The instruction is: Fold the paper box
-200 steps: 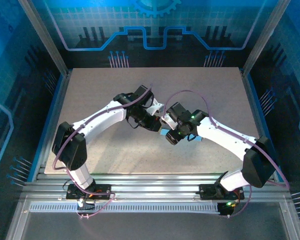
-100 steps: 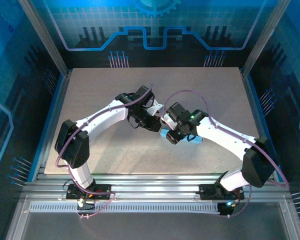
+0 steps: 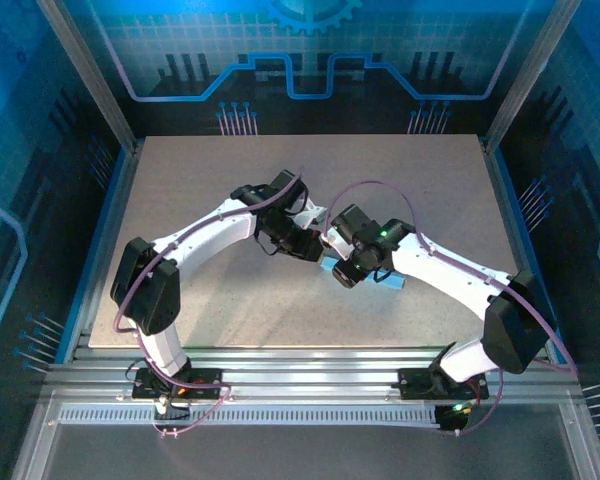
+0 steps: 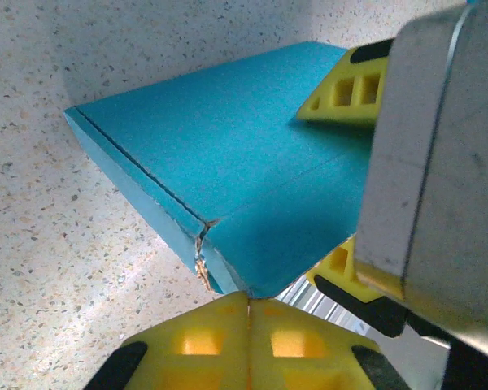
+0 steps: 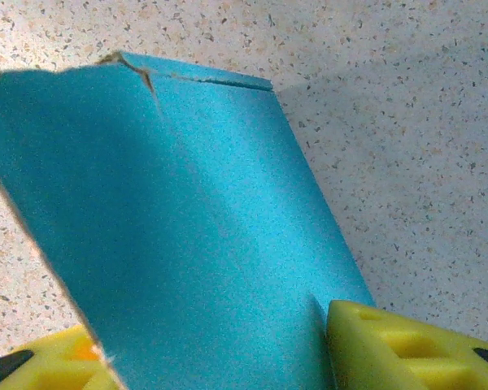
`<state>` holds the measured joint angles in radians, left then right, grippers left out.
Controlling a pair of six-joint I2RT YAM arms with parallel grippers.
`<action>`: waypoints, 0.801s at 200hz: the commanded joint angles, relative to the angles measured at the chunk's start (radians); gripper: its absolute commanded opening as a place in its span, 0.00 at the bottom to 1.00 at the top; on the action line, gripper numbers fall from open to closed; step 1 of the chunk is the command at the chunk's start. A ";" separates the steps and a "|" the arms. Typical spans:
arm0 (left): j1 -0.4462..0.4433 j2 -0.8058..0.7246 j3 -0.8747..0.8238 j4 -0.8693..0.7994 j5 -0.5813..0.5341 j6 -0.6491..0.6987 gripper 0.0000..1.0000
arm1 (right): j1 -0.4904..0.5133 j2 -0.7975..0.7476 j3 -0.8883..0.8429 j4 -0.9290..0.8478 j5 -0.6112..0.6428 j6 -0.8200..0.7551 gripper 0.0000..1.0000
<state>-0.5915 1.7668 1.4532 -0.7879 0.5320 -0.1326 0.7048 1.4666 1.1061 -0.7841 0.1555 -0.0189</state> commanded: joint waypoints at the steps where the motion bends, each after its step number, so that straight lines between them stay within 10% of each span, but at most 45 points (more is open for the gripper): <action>1: 0.008 0.002 0.032 -0.027 0.012 -0.005 0.12 | -0.012 0.003 0.031 0.007 -0.023 -0.003 0.48; 79: 0.007 -0.124 -0.020 0.051 -0.059 0.063 0.40 | -0.040 0.010 0.056 -0.016 -0.115 -0.020 0.43; 160: 0.007 -0.101 -0.008 0.109 -0.090 0.143 0.43 | -0.048 0.038 0.068 -0.030 -0.140 -0.028 0.39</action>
<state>-0.5816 1.6512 1.4372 -0.7227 0.4377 -0.0360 0.6640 1.4807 1.1542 -0.7921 0.0319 -0.0307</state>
